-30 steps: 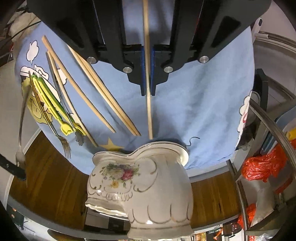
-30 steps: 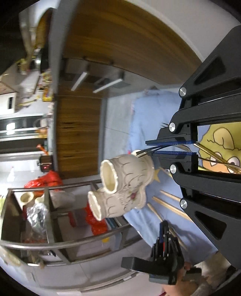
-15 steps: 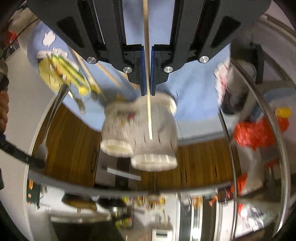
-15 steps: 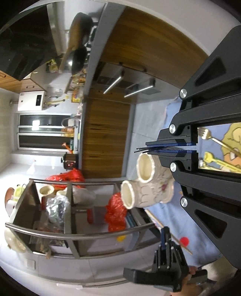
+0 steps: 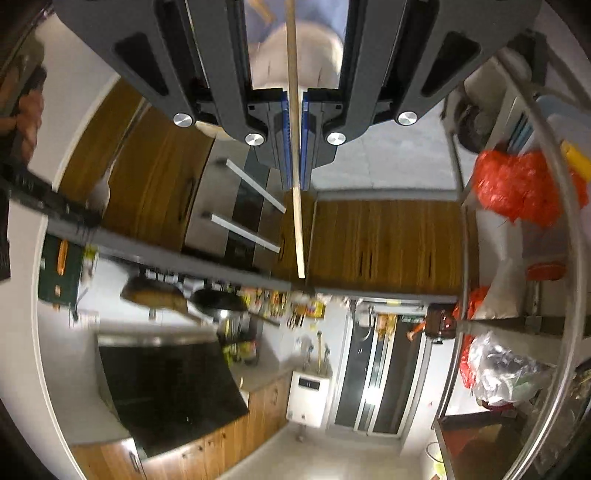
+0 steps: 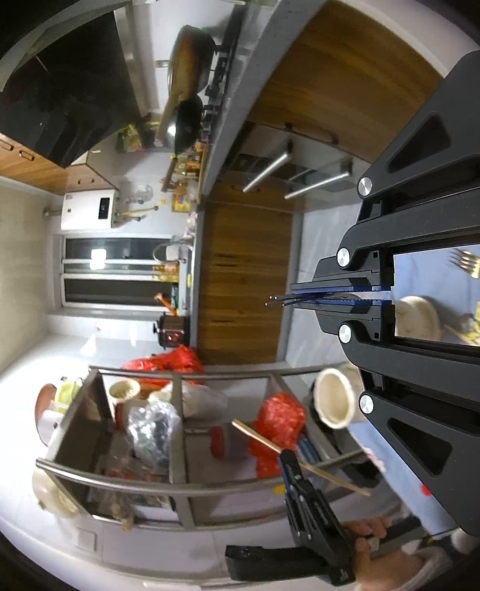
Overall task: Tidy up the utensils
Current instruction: 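Lift the chopstick with the left tool while the right tool lifts the silver fork toward the holder, then open both tools to drop the chopstick and fork into the holder, then move both tools back over the remaining utensils on the cloth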
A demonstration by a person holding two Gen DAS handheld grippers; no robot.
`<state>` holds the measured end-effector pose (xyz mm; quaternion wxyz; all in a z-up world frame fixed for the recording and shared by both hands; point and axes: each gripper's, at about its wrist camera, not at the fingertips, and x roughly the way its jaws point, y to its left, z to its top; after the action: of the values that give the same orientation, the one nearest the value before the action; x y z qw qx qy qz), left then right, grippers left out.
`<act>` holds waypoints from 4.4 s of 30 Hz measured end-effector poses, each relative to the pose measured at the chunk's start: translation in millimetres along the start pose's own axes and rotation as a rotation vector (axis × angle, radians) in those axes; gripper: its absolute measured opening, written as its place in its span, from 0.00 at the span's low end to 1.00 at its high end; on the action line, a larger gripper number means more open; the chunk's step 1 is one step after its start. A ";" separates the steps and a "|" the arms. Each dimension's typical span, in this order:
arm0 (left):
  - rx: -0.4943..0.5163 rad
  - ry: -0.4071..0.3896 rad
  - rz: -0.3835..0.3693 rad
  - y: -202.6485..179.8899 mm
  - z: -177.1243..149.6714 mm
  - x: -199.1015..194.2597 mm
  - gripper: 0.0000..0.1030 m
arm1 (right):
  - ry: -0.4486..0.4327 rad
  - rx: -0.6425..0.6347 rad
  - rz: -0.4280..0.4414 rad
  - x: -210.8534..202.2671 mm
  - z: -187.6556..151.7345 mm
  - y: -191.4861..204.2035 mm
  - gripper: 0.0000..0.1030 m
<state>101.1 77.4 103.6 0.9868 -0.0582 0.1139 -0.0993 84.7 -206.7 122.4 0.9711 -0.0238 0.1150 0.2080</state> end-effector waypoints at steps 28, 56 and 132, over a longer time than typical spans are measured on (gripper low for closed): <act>0.013 0.030 -0.005 14.0 -34.7 95.9 0.04 | 0.162 0.034 -0.036 118.5 -41.2 1.1 0.04; 0.064 0.053 0.049 17.3 -50.2 50.6 0.56 | 0.226 0.079 -0.038 130.4 -59.0 4.5 0.20; 0.038 0.669 0.216 -40.0 -196.7 5.9 0.94 | 0.459 0.092 -0.046 -4.8 -181.0 -19.9 0.95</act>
<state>52.9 19.1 -82.5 0.9005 0.0085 0.4346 -0.0103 50.0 -243.8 -52.5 0.9240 -0.0289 0.3416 0.1696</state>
